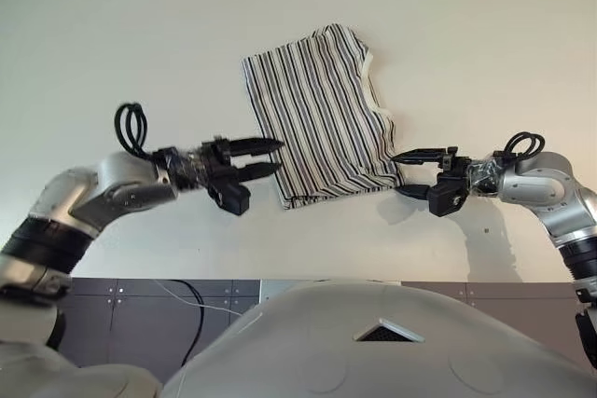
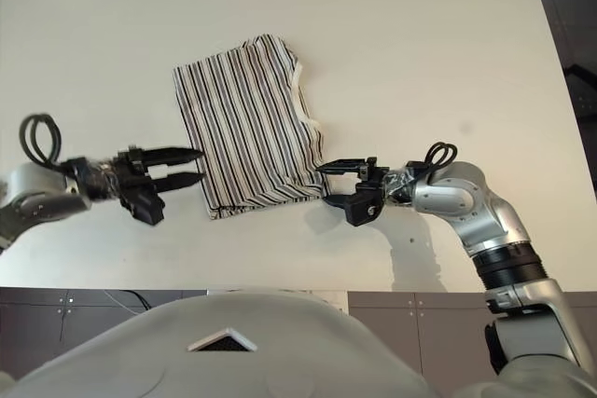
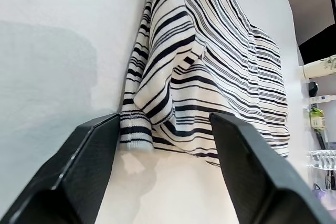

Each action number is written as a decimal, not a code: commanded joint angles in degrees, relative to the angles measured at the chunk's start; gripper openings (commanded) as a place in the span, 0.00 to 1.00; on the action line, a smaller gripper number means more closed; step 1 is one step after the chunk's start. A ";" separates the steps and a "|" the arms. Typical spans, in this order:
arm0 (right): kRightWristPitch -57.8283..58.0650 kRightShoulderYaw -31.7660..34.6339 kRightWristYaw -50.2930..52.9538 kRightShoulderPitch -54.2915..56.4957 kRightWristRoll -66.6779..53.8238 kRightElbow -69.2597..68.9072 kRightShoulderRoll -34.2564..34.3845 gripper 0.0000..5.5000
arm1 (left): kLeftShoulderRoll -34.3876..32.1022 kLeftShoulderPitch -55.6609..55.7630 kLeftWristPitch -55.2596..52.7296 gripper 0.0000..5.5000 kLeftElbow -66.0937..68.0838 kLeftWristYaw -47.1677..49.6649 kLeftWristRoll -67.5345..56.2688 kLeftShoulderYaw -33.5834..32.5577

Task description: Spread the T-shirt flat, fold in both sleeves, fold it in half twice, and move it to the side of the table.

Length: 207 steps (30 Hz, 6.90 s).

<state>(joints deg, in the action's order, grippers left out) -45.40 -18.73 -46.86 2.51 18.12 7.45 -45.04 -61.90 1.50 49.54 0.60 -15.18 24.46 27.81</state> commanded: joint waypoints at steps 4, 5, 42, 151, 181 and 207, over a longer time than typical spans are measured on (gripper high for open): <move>-1.61 -1.79 2.63 1.68 5.44 2.32 -0.90 0.56 | -0.19 -10.18 -4.15 0.42 -7.56 -4.93 -0.16 -4.39; -2.07 -2.48 2.76 1.91 5.92 2.35 -0.63 0.56 | -0.13 -10.94 -4.10 0.42 -7.50 -5.27 0.17 -5.02; -2.14 -6.69 6.43 7.98 6.20 5.79 0.55 0.56 | 9.45 -11.22 -5.08 0.05 0.87 -12.66 9.82 -3.24; 30.40 -0.10 -22.15 28.23 -19.61 40.36 25.79 0.30 | 32.49 17.56 -15.80 0.20 33.67 -5.98 2.09 -5.81; 44.85 30.50 31.46 16.00 -28.19 66.32 11.85 0.30 | 37.74 12.90 -23.18 0.20 16.81 2.46 -3.72 -15.11; 42.92 16.15 48.35 3.37 -19.07 -2.30 41.01 0.30 | 59.79 -0.37 -43.81 0.20 0.11 17.67 -17.58 -24.53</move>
<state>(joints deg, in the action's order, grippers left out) -1.42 -2.53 1.24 5.40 -1.94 3.22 -4.60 -2.57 0.85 4.78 -1.54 1.55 6.11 2.98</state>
